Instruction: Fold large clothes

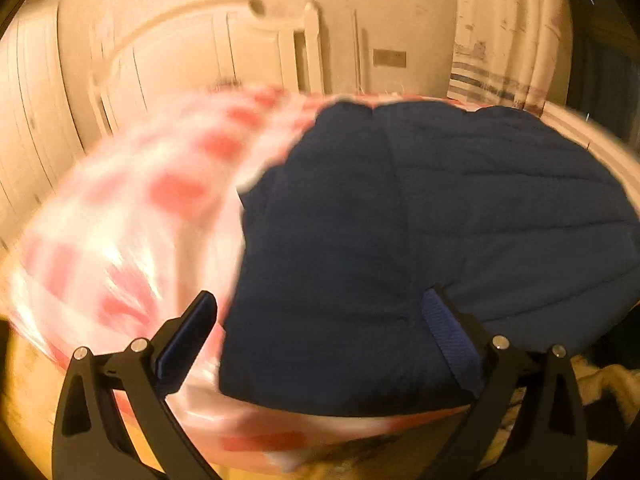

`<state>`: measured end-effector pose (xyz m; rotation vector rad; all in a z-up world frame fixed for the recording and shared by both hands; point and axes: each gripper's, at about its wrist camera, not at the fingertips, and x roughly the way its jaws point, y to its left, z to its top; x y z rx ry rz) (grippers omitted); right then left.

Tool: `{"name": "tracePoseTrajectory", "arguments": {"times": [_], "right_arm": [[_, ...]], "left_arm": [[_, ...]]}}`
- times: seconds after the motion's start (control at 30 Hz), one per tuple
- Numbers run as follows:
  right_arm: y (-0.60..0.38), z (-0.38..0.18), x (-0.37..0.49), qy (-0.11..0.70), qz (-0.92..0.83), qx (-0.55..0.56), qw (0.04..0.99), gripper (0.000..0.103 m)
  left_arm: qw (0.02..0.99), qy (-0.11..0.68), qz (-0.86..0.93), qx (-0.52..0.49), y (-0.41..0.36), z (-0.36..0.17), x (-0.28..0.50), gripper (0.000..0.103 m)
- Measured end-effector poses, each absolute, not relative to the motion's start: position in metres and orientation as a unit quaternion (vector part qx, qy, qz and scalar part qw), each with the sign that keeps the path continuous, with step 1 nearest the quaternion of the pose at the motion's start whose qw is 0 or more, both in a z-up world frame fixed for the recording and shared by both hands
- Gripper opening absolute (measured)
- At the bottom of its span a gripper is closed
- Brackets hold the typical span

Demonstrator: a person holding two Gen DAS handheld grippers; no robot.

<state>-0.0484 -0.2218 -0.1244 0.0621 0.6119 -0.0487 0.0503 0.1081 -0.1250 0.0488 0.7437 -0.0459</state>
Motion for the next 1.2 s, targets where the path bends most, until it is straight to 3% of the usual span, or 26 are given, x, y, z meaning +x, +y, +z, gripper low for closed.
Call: {"name": "tracePoseTrajectory", "arguments": {"times": [0.27, 0.47, 0.6, 0.73, 0.87, 1.2], "right_arm": [[-0.223, -0.108, -0.053, 0.312, -0.034, 0.028, 0.949, 0.097], [-0.270, -0.107, -0.101, 0.272, -0.033, 0.141, 0.951, 0.098], [-0.293, -0.137, -0.120, 0.282, -0.012, 0.260, 0.923, 0.098], [-0.295, -0.148, -0.117, 0.267, 0.027, 0.307, 0.913, 0.098], [-0.294, -0.144, -0.107, 0.246, 0.049, 0.321, 0.913, 0.095], [-0.279, -0.123, -0.067, 0.251, 0.056, 0.302, 0.918, 0.096]], "left_arm": [[0.926, 0.376, -0.014, 0.041, 0.103, -0.113, 0.053, 0.100], [0.954, 0.287, -0.070, 0.053, 0.066, -0.049, 0.050, 0.101], [0.955, 0.273, -0.093, 0.067, 0.027, -0.035, 0.083, 0.101], [0.945, 0.301, -0.098, 0.080, -0.010, -0.048, 0.138, 0.101], [0.917, 0.378, -0.102, 0.079, -0.019, -0.094, 0.184, 0.101], [0.919, 0.371, -0.114, 0.069, -0.010, -0.107, 0.185, 0.101]]}}
